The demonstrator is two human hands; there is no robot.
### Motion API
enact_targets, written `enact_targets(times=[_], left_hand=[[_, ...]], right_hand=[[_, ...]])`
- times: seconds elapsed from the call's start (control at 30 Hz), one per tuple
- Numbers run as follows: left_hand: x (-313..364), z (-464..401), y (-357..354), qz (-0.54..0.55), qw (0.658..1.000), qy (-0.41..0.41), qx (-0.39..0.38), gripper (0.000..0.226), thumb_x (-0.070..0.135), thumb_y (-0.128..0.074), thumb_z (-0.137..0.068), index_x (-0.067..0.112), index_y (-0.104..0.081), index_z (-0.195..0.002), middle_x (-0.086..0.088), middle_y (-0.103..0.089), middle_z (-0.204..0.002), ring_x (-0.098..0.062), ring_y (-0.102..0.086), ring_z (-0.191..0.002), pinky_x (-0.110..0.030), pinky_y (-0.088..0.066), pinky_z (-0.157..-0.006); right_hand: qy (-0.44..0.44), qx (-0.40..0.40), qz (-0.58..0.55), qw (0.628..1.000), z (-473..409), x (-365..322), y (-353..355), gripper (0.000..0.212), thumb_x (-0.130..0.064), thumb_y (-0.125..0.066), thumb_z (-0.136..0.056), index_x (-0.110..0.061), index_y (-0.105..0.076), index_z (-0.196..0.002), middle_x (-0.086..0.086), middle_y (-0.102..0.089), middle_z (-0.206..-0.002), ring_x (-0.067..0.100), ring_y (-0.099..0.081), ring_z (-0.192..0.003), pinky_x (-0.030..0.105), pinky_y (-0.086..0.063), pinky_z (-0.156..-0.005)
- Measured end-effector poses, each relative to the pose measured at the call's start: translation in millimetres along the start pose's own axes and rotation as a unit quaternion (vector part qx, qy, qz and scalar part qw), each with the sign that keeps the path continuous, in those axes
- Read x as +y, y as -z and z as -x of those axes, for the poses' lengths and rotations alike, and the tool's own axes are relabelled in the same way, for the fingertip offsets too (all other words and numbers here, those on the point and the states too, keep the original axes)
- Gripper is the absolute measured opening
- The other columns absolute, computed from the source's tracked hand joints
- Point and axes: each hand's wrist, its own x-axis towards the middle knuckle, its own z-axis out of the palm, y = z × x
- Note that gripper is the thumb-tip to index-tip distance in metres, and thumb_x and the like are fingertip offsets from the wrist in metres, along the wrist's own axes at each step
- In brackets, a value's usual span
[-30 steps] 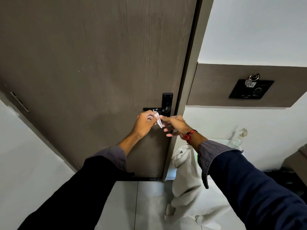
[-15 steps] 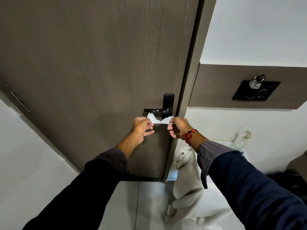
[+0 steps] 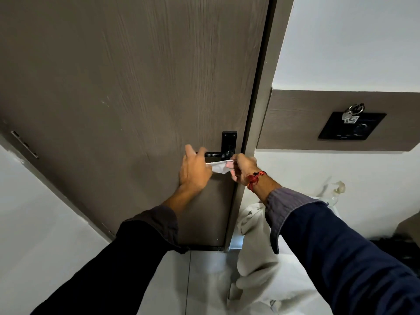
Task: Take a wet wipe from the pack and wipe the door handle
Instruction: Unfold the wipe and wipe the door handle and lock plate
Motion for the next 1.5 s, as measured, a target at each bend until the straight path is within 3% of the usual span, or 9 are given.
enact_targets(times=[0.13,0.33,0.4,0.53,0.67,0.83,1.0,1.17,1.5], left_hand=[[17,-8,-9,-0.058,0.982,-0.175,-0.045,0.038,0.029,-0.073,-0.087,0.021,-0.066,-0.124,-0.003,-0.050,-0.120,-0.023,-0.049,-0.111,-0.040,-0.048,-0.094],[33,-33,-18,0.079,0.994,-0.062,-0.051,0.014,0.020,-0.063,-0.098,0.015,-0.076,-0.101,-0.007,-0.073,-0.108,-0.029,-0.063,-0.105,-0.046,-0.051,-0.093],[35,-40,-22,0.076,0.996,-0.035,-0.039,0.012,0.018,-0.064,-0.098,0.014,-0.075,-0.098,-0.007,-0.075,-0.108,-0.029,-0.064,-0.107,-0.046,-0.051,-0.093],[42,-52,-31,0.024,0.999,-0.027,0.010,0.013,0.022,-0.065,-0.098,0.013,-0.073,-0.101,-0.006,-0.071,-0.113,-0.028,-0.060,-0.111,-0.043,-0.049,-0.096],[48,-53,-42,-0.048,0.998,-0.025,0.044,0.024,0.026,-0.066,-0.097,0.013,-0.063,-0.117,-0.008,-0.060,-0.121,-0.026,-0.056,-0.113,-0.039,-0.048,-0.095],[59,-44,-56,-0.146,0.985,-0.059,0.074,0.029,0.011,-0.070,-0.088,0.012,-0.061,-0.116,-0.008,-0.057,-0.116,-0.026,-0.054,-0.104,-0.038,-0.049,-0.086],[55,-19,-89,-0.210,0.972,-0.090,0.047,0.058,0.017,-0.060,-0.095,0.004,-0.042,-0.148,-0.016,-0.053,-0.144,-0.033,-0.050,-0.131,-0.043,-0.039,-0.112],[75,14,-132,-0.127,0.988,0.031,0.081,0.071,0.034,-0.035,-0.106,-0.003,-0.006,-0.159,-0.023,-0.007,-0.169,-0.035,-0.007,-0.158,-0.048,-0.017,-0.128],[162,2,-148,0.157,0.943,0.243,0.165,0.074,0.039,-0.039,-0.108,-0.011,-0.014,-0.155,-0.030,-0.008,-0.165,-0.038,-0.010,-0.157,-0.044,-0.021,-0.128]], right_hand=[[0.003,0.000,0.021,1.000,-6,-3,6,0.016,-0.011,-0.056,-0.092,-0.008,-0.064,-0.078,0.005,-0.062,-0.061,0.010,-0.040,-0.023,0.012,-0.036,-0.035],[0.155,0.025,0.043,0.987,-14,-12,24,0.028,-0.018,-0.053,-0.101,-0.004,-0.071,-0.085,0.012,-0.070,-0.071,0.021,-0.055,-0.049,0.023,-0.047,-0.044],[0.347,0.096,0.219,0.907,-15,-12,37,0.030,-0.018,-0.050,-0.103,-0.004,-0.074,-0.093,0.014,-0.073,-0.090,0.027,-0.063,-0.078,0.034,-0.054,-0.065],[0.602,0.171,0.496,0.602,-12,-18,67,0.030,-0.019,-0.056,-0.095,-0.009,-0.067,-0.122,0.010,-0.062,-0.122,0.027,-0.058,-0.111,0.045,-0.052,-0.090],[0.635,0.180,0.552,0.509,-21,-34,88,0.067,-0.024,-0.058,-0.092,-0.005,-0.044,-0.154,0.018,-0.037,-0.162,0.032,-0.036,-0.151,0.053,-0.033,-0.122],[0.656,0.201,0.593,0.423,-38,-61,104,0.081,-0.029,-0.055,-0.094,-0.001,-0.022,-0.163,0.020,-0.015,-0.172,0.033,-0.016,-0.160,0.058,-0.016,-0.129],[0.672,0.203,0.612,0.363,-60,-73,113,0.080,-0.035,-0.045,-0.100,-0.003,-0.011,-0.165,0.015,-0.003,-0.174,0.030,-0.008,-0.162,0.058,-0.012,-0.130],[0.707,0.209,0.580,0.348,-83,-90,122,0.079,-0.040,-0.035,-0.105,-0.009,0.006,-0.165,0.007,0.019,-0.172,0.022,0.013,-0.161,0.045,0.006,-0.131],[0.735,0.315,0.512,0.313,-111,-104,125,0.077,-0.046,-0.036,-0.105,-0.009,-0.007,-0.166,0.007,0.014,-0.173,0.020,0.014,-0.161,0.049,0.014,-0.130]])
